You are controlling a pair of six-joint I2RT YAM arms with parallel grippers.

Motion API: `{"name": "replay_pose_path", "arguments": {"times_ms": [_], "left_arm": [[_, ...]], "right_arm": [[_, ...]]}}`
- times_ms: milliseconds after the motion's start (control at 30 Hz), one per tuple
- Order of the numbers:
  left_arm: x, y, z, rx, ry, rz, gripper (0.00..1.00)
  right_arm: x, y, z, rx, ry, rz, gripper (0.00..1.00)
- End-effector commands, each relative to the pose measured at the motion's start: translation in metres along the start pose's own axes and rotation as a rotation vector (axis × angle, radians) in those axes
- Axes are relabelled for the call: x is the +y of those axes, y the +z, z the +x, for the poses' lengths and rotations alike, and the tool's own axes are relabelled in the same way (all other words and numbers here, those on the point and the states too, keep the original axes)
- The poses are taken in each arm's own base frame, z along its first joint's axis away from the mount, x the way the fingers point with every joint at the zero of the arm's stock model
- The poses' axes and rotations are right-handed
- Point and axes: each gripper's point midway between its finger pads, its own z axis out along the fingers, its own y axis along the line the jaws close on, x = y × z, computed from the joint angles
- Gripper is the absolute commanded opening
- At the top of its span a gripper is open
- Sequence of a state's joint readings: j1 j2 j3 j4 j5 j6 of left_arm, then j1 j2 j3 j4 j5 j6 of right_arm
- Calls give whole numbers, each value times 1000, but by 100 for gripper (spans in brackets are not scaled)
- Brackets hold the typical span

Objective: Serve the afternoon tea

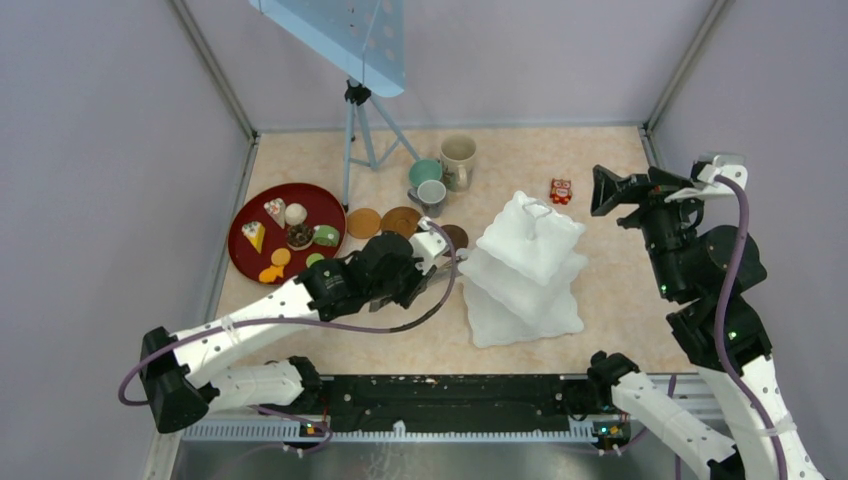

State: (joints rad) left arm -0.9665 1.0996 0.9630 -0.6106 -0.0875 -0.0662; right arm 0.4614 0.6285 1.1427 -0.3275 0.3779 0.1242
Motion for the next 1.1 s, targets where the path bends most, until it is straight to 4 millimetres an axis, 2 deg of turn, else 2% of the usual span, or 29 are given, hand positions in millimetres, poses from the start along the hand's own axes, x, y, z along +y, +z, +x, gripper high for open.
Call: {"name": "replay_pose_path", "arguments": {"times_ms": [0, 367, 633, 733, 800, 867, 1067], "left_arm": [[-1, 4, -48, -229, 90, -3, 28], [-11, 28, -55, -255, 197, 31, 28], [-24, 48, -43, -242, 211, 85, 27], [-20, 58, -34, -199, 204, 54, 28], [-20, 60, -35, -236, 216, 54, 27], [-24, 64, -29, -269, 257, 79, 27], [-27, 76, -31, -286, 314, 88, 26]], "right_arm": [[-2, -3, -13, -35, 15, 10, 93], [-6, -5, -17, -61, 24, 26, 93], [-6, -6, -14, -65, 35, 21, 93], [-6, -7, -14, -68, 38, 19, 93], [-6, -8, -14, -71, 38, 15, 93], [-6, -7, -12, -69, 34, 15, 93], [-9, -10, -6, -72, 34, 22, 93]]}}
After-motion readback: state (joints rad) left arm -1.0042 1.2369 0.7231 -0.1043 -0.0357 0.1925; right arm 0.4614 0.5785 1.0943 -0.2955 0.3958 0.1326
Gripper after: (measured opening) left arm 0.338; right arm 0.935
